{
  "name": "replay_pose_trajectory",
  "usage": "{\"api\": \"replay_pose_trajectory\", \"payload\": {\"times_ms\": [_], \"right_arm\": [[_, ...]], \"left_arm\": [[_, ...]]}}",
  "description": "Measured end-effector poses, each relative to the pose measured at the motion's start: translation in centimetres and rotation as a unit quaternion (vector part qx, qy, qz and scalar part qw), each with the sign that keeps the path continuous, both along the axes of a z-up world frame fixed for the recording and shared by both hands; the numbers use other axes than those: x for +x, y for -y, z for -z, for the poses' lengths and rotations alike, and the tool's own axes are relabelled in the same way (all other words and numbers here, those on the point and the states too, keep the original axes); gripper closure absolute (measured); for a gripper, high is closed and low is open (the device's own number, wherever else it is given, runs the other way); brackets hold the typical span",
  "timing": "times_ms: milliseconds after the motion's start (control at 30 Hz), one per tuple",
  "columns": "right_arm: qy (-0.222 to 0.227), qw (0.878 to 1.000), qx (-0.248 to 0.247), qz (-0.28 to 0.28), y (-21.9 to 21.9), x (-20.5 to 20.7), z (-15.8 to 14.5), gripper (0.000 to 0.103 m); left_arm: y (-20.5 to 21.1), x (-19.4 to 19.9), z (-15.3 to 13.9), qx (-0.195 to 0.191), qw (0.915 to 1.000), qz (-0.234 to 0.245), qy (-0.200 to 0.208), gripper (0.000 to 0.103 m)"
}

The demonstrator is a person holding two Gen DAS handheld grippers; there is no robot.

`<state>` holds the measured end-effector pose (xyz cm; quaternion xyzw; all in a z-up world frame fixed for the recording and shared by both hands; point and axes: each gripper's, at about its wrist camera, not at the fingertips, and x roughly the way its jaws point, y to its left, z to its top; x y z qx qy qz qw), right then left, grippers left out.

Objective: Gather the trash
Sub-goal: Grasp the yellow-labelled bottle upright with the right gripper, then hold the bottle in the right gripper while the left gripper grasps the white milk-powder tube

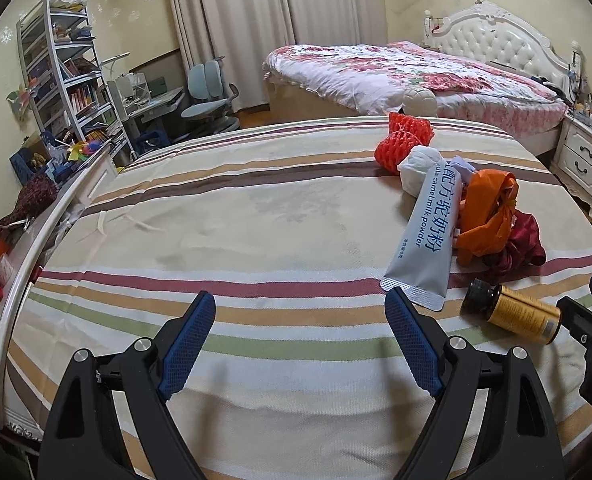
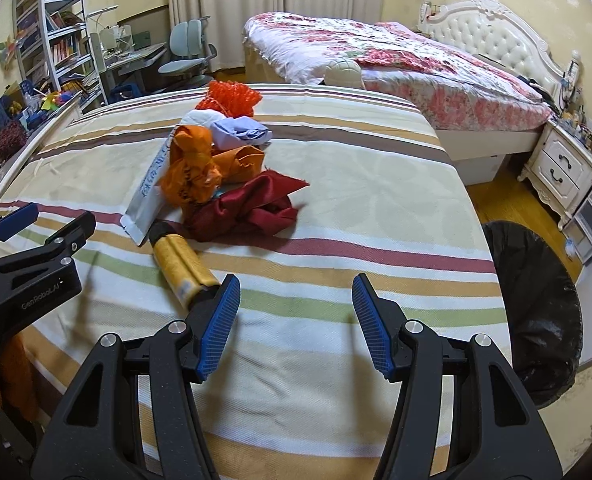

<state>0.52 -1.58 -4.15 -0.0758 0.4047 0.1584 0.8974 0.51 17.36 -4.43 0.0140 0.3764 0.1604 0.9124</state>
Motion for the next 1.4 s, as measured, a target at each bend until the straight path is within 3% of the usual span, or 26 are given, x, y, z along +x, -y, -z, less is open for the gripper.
{"api": "replay_pose_trajectory", "payload": {"times_ms": [467, 733, 900, 1100, 1400], "right_arm": [[0.018, 0.999, -0.003, -0.044, -3.0, -1.5, -1.6, 0.046], [0.006, 0.996, -0.016, -0.082, -6.0, -1.5, -0.3, 0.046], [-0.003, 0.996, -0.025, -0.091, -6.8, -1.3, 0.5, 0.054], [-0.014, 0.995, -0.028, -0.094, -7.0, -1.4, 1.1, 0.075], [-0.012, 0.997, -0.023, -0.079, -5.1, -2.2, 1.1, 0.080]], "left_arm": [[-3.3, -1.8, -0.1, 0.002, 0.9995, -0.033, 0.003, 0.019], [-5.1, -3.2, -0.1, -0.002, 0.9986, -0.053, 0.004, 0.019], [-5.3, -3.4, 0.1, -0.006, 0.9984, -0.056, 0.003, 0.019], [-5.3, -3.4, 0.1, -0.006, 0.9985, -0.054, 0.004, 0.019], [-4.0, -3.0, 0.2, -0.006, 0.9992, -0.039, 0.003, 0.019]]}}
